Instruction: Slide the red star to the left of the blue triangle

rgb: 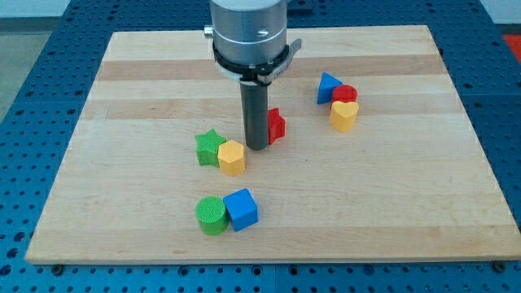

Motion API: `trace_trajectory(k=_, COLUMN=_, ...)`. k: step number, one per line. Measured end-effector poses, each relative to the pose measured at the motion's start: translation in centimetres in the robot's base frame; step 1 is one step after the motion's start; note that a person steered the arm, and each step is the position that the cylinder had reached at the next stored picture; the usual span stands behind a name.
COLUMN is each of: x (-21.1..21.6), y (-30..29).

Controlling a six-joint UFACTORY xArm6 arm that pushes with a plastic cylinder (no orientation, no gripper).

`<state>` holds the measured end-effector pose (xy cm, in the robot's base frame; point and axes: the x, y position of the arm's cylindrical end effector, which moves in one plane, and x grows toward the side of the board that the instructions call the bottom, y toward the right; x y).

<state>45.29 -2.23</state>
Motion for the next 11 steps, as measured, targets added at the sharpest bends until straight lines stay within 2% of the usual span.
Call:
trace_trajectory(k=2, x=-3.8, y=0.1)
trace_trajectory(k=3, x=-4.0, y=1.2)
trace_trajectory(k=5, x=-0.2, y=2.4)
trace_trajectory(k=11, x=-6.9, y=4.1)
